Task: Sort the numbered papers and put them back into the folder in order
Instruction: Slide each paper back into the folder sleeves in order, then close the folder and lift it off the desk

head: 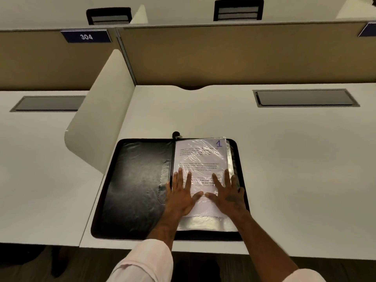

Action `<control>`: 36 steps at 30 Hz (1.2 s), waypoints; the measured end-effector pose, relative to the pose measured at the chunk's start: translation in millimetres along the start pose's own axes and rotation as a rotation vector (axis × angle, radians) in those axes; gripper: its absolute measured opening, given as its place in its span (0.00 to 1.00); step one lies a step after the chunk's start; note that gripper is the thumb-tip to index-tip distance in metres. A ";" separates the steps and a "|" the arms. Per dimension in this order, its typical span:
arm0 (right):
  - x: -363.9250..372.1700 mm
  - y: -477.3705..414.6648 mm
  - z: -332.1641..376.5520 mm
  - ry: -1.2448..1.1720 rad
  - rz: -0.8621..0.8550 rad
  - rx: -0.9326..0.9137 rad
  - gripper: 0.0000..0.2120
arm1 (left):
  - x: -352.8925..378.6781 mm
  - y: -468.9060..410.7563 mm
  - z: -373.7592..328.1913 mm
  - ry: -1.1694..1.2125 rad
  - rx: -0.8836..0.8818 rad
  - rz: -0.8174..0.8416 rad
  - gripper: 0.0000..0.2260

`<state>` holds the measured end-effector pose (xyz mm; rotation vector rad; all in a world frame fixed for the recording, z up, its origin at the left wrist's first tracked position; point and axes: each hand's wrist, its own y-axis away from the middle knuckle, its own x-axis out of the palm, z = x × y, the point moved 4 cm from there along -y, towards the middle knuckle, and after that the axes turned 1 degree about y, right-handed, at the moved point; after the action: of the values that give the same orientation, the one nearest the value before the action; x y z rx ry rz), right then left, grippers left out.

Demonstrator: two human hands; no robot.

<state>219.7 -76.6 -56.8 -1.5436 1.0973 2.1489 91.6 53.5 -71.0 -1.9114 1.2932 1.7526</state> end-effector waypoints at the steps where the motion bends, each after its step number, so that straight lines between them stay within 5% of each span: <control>1: -0.7 -0.7 -0.1 0.002 0.004 0.002 0.39 | -0.1 -0.5 -0.1 0.010 0.005 0.005 0.40; 6: -1.3 -0.5 1.5 -0.059 0.008 0.022 0.37 | -12.9 3.2 12.5 0.179 -0.032 -0.008 0.38; 16: -10.8 -12.6 -0.8 -0.142 0.072 0.064 0.35 | -51.5 44.4 162.6 0.269 -0.633 -0.189 0.38; 27: -16.9 -7.8 6.1 -0.169 0.096 0.071 0.37 | -65.3 44.2 197.3 0.460 -0.757 -0.244 0.45; 36: -14.0 4.2 7.4 -0.094 0.058 0.029 0.33 | -100.1 53.7 227.1 0.572 -0.650 -0.330 0.39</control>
<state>217.5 -71.3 -41.5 -1.3990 1.1505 2.2085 -90.1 222.8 -18.2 -2.9359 0.4684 1.6250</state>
